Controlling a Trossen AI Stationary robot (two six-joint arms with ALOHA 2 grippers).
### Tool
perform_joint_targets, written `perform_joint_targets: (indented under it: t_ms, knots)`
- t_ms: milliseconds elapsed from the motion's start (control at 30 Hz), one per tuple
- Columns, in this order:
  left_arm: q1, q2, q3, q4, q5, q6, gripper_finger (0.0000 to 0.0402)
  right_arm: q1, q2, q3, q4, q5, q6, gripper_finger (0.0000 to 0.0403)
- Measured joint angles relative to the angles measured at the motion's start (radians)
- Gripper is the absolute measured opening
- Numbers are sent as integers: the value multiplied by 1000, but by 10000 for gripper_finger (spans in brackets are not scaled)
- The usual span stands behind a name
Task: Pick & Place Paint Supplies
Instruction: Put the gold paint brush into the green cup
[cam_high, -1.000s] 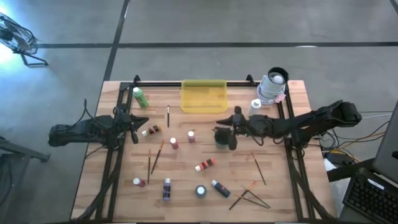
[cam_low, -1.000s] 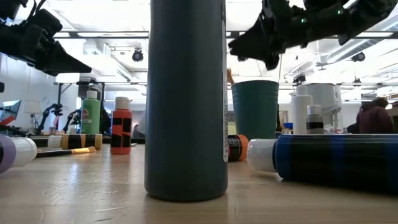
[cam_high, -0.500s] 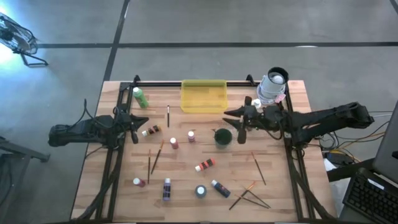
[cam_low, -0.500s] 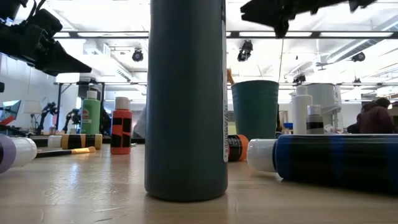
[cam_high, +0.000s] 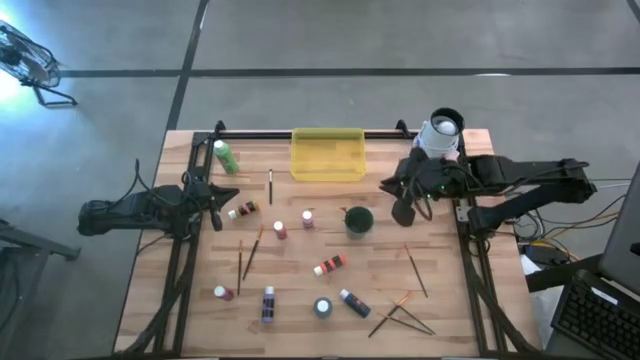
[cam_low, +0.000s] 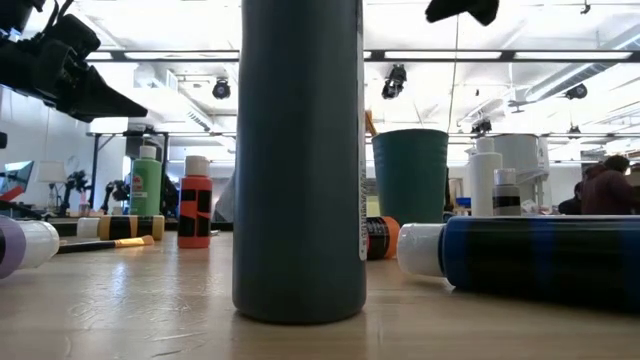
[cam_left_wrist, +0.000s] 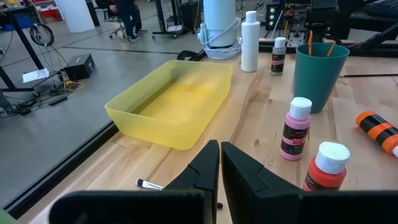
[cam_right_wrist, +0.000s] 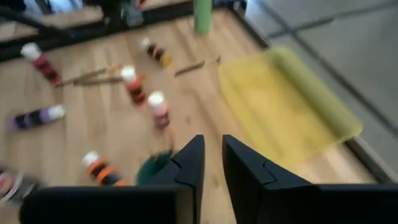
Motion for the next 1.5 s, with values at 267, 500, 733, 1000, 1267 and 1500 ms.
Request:
perform_joint_targets:
  t_ms: [267, 500, 733, 1000, 1267, 1500]
  knots:
    - [0, 0, 0, 0, 0, 0, 23, 206, 95, 133, -187, 125, 273, 23]
    - [0, 0, 0, 0, 0, 0, 23, 353, 201, 215, -327, 155, 511, 13]
    - [0, 0, 0, 0, 0, 0, 23, 479, 268, 269, -414, 154, 655, 24]
    - [0, 0, 0, 0, 0, 0, 23, 643, 334, 270, -413, 144, 822, 44]
    - [0, 0, 0, 0, 0, 0, 23, 733, 445, 267, -404, 101, 869, 76]
    - [0, 0, 0, 0, 0, 0, 23, 753, 536, 265, -408, 69, 903, 118]
